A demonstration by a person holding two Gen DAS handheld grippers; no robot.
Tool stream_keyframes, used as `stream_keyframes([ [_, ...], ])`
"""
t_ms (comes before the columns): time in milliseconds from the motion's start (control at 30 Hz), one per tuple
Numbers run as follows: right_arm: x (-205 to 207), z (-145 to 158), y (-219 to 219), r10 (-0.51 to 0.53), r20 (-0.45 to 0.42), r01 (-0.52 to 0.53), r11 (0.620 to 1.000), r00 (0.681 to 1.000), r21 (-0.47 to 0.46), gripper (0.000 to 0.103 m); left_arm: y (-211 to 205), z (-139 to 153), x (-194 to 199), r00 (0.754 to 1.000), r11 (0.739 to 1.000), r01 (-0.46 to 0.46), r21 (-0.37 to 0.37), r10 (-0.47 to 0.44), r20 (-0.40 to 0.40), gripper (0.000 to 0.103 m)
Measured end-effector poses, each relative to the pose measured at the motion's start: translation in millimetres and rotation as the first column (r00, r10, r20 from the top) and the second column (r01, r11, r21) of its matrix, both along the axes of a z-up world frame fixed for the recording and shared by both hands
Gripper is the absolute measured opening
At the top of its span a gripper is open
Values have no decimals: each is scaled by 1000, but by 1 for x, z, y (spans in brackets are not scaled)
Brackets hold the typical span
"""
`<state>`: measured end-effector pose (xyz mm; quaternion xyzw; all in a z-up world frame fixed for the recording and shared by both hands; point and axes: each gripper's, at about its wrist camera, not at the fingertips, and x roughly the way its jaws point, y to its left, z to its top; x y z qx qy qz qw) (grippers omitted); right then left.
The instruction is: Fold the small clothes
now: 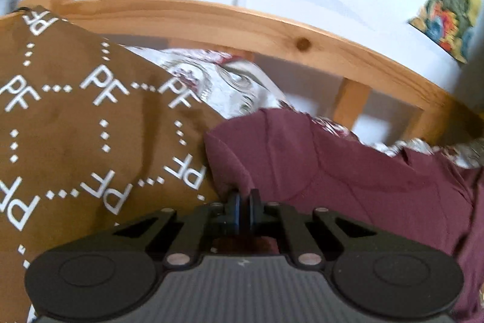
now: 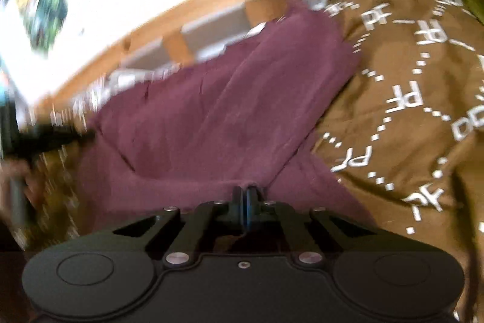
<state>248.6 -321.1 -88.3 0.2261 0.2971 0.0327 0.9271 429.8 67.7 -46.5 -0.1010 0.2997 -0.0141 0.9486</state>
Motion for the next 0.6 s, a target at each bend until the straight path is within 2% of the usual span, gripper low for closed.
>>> stream_keyframes([
  [100,-12,7,-14,-50,24,49,997,998,54,0,-3,-2,6,999,999,-44,-15,44,-6,5],
  [167,-13,2,-13,-52,2,52,999,999,17,0,-5,-4,11,998,999,-46,-18,45,-37,6],
  [233,-11,-2,-10,-60,-18,60,998,998,-15,0,-13,-4,9,999,999,-33,35,35,-41,9],
  [267,-9,-3,-8,-61,-21,60,998,998,-36,1,-15,-3,6,999,998,-25,63,27,-37,14],
  [333,-9,-2,-2,-56,-10,55,995,998,-86,9,-17,4,0,999,997,-7,76,9,-33,48],
  [367,-9,-1,0,-58,-10,57,994,998,-92,19,-16,7,-4,1000,998,-3,59,5,-25,76],
  [400,-10,-1,1,-47,-10,47,996,999,-75,33,-14,10,-11,1000,999,0,35,0,-7,88],
  [433,-14,-2,1,-33,-13,32,998,999,-52,44,-12,13,-19,1000,1000,0,19,0,12,90],
  [467,-16,-4,0,-21,-15,21,999,1000,-30,63,-11,13,-26,1000,1000,-3,16,3,25,92],
  [500,-17,-5,1,-14,-15,13,1000,1000,-27,67,-11,12,-31,1000,999,-8,31,7,22,93],
  [533,-16,-7,3,-5,-20,4,999,1000,-42,67,-13,9,-33,1000,998,-15,61,14,8,93],
  [600,-10,-12,11,3,-56,-9,993,998,-116,60,-18,-2,-29,999,990,-24,140,30,-42,93],
])
